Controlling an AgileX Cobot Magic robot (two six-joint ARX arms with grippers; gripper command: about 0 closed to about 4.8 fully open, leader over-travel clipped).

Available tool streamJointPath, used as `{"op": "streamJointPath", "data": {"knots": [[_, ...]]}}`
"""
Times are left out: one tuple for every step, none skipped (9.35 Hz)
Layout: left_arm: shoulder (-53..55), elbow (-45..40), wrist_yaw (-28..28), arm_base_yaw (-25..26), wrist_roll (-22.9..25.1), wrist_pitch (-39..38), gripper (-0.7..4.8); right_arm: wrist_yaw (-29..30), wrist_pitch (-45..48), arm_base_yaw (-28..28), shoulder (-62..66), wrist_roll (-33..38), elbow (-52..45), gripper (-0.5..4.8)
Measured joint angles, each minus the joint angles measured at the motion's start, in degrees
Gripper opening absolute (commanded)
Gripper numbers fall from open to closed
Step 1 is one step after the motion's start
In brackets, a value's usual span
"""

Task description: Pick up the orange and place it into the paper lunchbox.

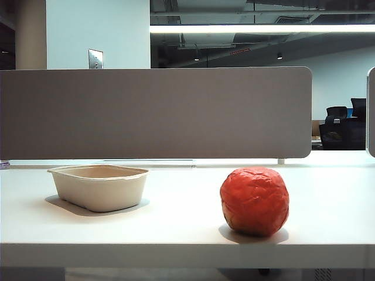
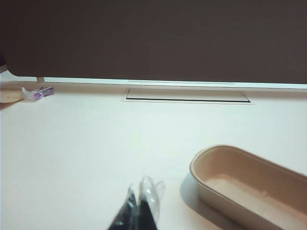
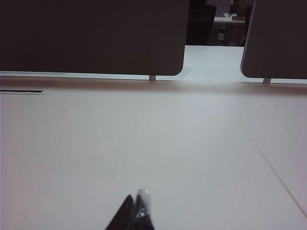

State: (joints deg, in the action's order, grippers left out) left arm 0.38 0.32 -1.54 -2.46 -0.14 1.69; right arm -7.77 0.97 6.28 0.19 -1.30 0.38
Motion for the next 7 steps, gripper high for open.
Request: {"op": "streamJointPath", "data": {"knots": [[0.00, 0.00, 0.00, 0.00, 0.00, -0.04, -0.06, 0.00, 0.00, 0.02, 0.00, 0.00, 0.00, -0.01], [0.00, 0.00, 0.00, 0.00, 0.00, -0.07, -0.06, 0.00, 0.00, 0.02, 0.00, 0.00, 0.00, -0.01], [0.00, 0.00, 0.00, 0.00, -0.07, -0.09, -0.06, 0.00, 0.00, 0.02, 0.00, 0.00, 0.00, -0.01], [0.00, 0.00, 0.00, 0.00, -0.11, -0.17, -0.06, -0.02, 0.00, 0.02, 0.00, 0.13, 0.04, -0.01], [0.00, 0.00, 0.00, 0.00, -0.11, -0.24, -0.06, -0.02, -1.16, 0.00, 0.00, 2.27, 0.79, -0.01], [0.00, 0.00, -0.04, 0.00, -0.13, -0.31, -0.06, -0.07, -1.75, 0.00, 0.00, 2.58, 1.40, -0.01], [0.00, 0.00, -0.20, 0.00, -0.13, -0.44, -0.06, -0.11, -2.43, 0.00, 0.00, 2.80, 2.34, -0.02]]}}
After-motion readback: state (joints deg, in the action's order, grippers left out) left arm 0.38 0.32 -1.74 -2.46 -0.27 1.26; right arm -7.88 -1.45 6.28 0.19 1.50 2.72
